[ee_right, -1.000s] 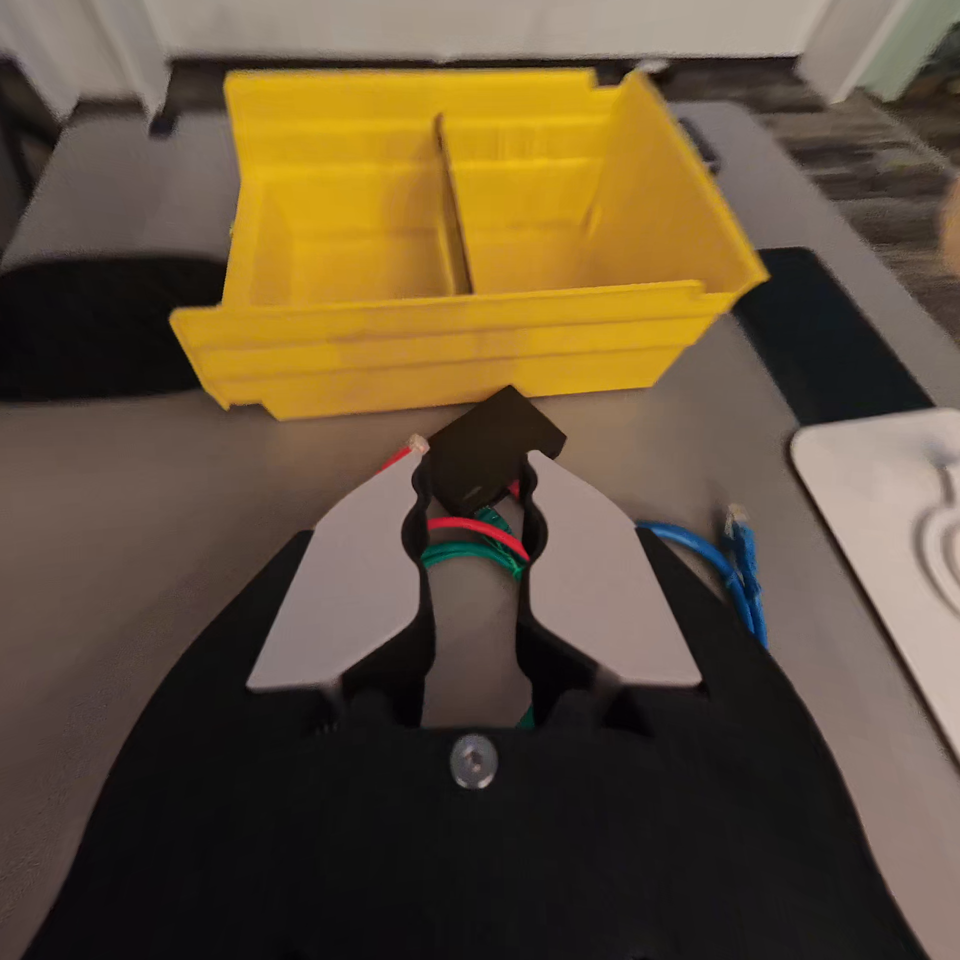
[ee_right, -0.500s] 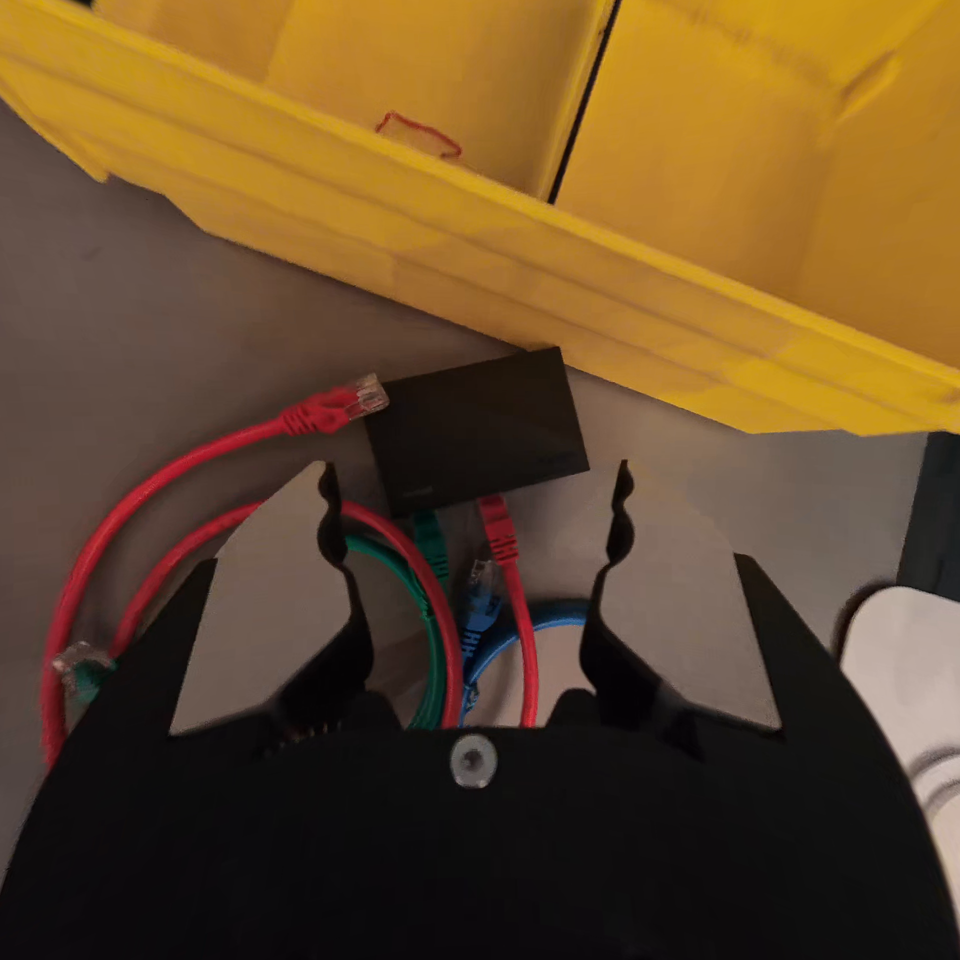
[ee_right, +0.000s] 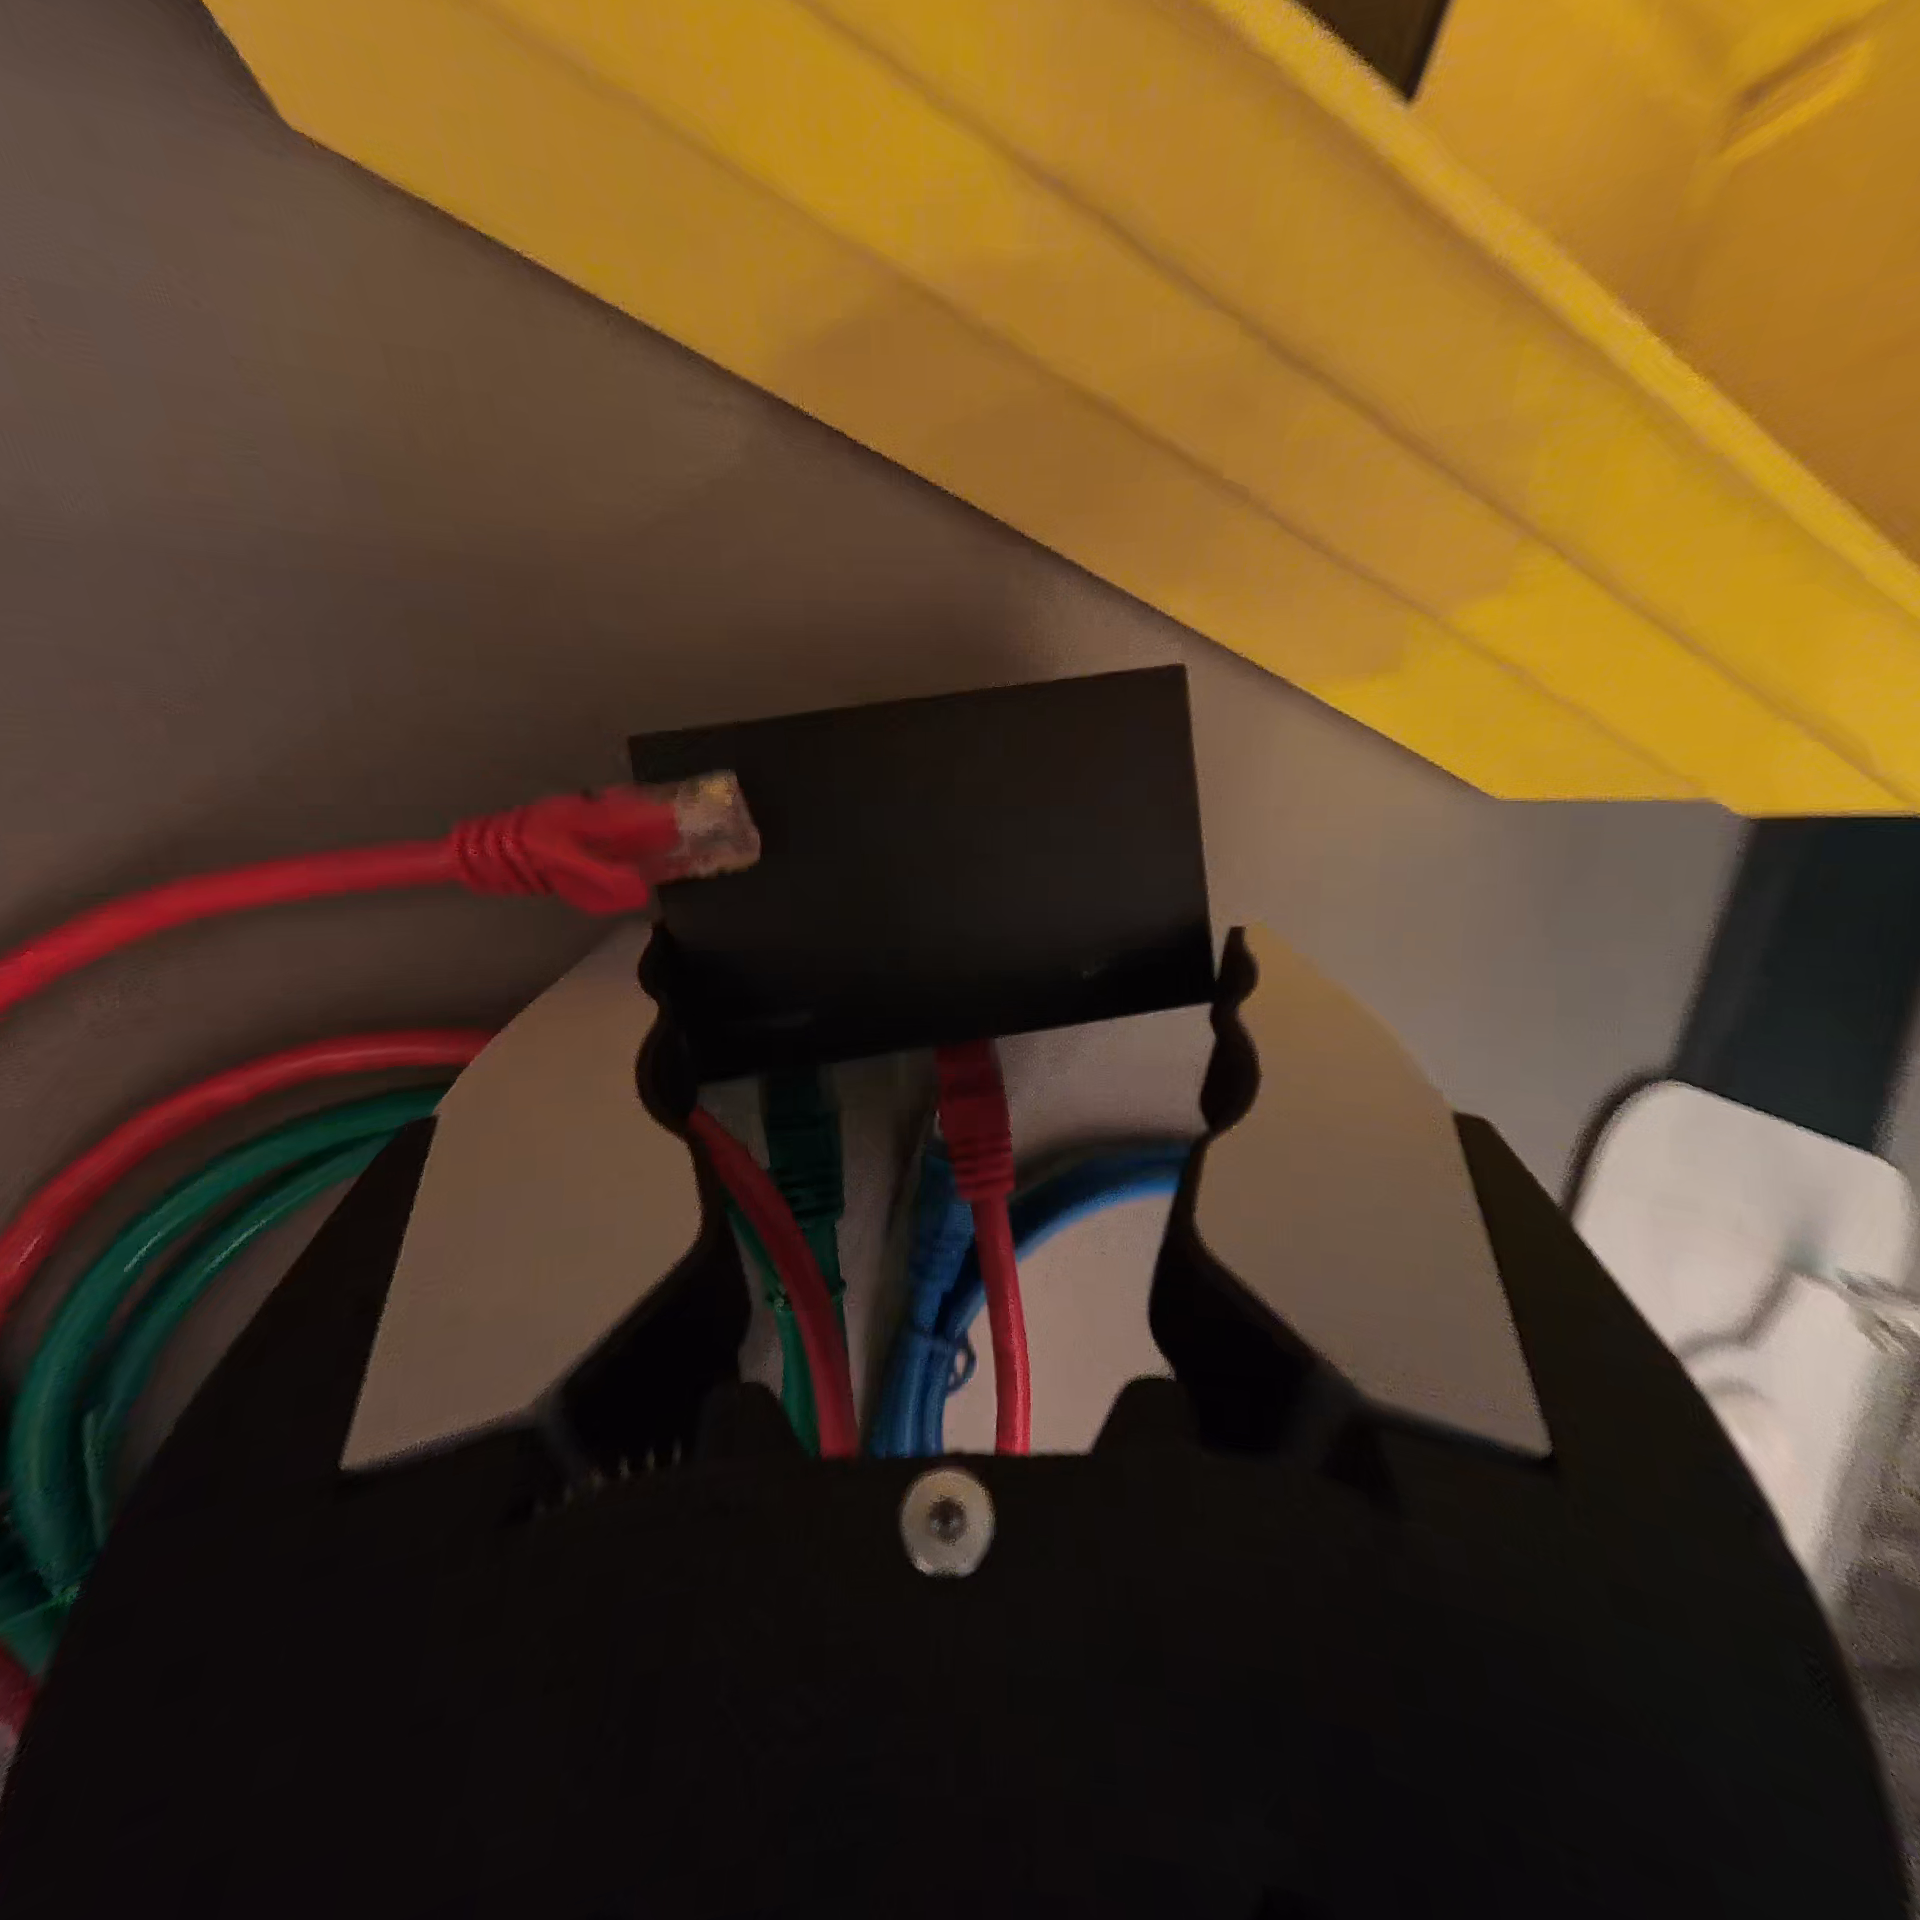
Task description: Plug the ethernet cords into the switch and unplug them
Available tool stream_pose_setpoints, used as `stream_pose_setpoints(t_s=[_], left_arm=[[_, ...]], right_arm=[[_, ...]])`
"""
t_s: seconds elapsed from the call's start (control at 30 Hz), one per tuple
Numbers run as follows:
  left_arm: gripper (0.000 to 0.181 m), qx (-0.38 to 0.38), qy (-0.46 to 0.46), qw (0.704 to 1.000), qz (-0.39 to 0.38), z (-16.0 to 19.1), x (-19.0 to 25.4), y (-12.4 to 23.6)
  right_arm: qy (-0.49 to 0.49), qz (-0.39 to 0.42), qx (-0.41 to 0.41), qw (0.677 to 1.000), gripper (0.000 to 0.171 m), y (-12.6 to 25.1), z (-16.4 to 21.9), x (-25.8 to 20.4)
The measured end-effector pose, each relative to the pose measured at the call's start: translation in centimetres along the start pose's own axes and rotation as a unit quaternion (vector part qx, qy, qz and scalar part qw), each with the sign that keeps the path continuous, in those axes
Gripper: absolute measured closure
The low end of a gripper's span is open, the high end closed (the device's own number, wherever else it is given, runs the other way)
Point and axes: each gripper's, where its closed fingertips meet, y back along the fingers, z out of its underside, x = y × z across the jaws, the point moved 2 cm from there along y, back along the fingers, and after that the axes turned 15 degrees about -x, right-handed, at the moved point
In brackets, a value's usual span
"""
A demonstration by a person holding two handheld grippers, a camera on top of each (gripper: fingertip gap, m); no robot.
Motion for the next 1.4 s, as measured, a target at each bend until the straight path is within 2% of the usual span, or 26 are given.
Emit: stream_pose_setpoints(t_s=[0.07, 0.17, 0.37, 0.57, 0.63, 0.7, 0.87, 1.0, 1.07, 1.13, 1.2, 1.3, 1.4], left_arm=[[0.158, -0.033, 0.021, 0.998, 0.057, 0.9, 1.4, -1.4], [0.144, -0.101, 0.007, 0.992, 0.081, 2.8, 2.9, -3.9], [0.110, -0.219, -0.014, 0.957, 0.190, 5.9, 8.8, -7.5], [0.110, -0.194, 0.006, 0.929, 0.315, 4.3, 13.0, -6.8], [0.119, -0.201, -0.011, 0.919, 0.338, 4.5, 14.0, -6.5], [0.145, -0.206, -0.053, 0.902, 0.376, 5.1, 15.5, -5.9], [0.145, -0.229, -0.073, 0.903, 0.357, 5.1, 15.2, -6.7], [0.148, -0.213, -0.071, 0.941, 0.255, 4.5, 12.1, -7.8], [0.149, -0.184, -0.048, 0.959, 0.212, 3.6, 10.0, -7.8], [0.149, -0.142, -0.033, 0.973, 0.181, 2.4, 8.4, -7.2], [0.150, -0.089, -0.028, 0.982, 0.165, 0.8, 7.6, -6.2], [0.150, -0.015, -0.018, 0.983, 0.180, -1.8, 8.1, -4.6], [0.150, 0.031, -0.012, 0.978, 0.207, -3.9, 9.7, -3.5]], right_arm=[[-0.015, 0.068, 0.015, 0.997, 0.072, 1.7, 0.2, 0.0], [-0.021, 0.194, 0.047, 0.980, 0.072, 5.4, 0.2, -0.2], [0.012, 0.406, 0.070, 0.911, 0.072, 13.1, -0.4, -2.6], [0.057, 0.521, 0.067, 0.849, 0.073, 16.2, -0.8, -4.3], [0.084, 0.535, 0.076, 0.837, 0.073, 16.5, -1.2, -5.1], [0.091, 0.536, 0.079, 0.835, 0.072, 16.4, -1.3, -5.2], [0.064, 0.526, 0.098, 0.842, 0.073, 16.3, -0.9, -4.5], [0.028, 0.490, 0.202, 0.848, 0.102, 19.1, -1.3, -5.5], [-0.005, 0.414, 0.270, 0.869, 0.136, 20.0, -1.6, -6.3], [-0.069, 0.281, 0.334, 0.897, 0.137, 19.7, -2.4, -7.0], [-0.139, 0.149, 0.381, 0.902, 0.134, 18.9, -3.4, -7.3], [-0.208, 0.009, 0.458, 0.864, 0.127, 19.3, -5.1, -7.7], [-0.291, -0.001, 0.497, 0.817, 0.124, 19.4, -4.6, -6.1]])
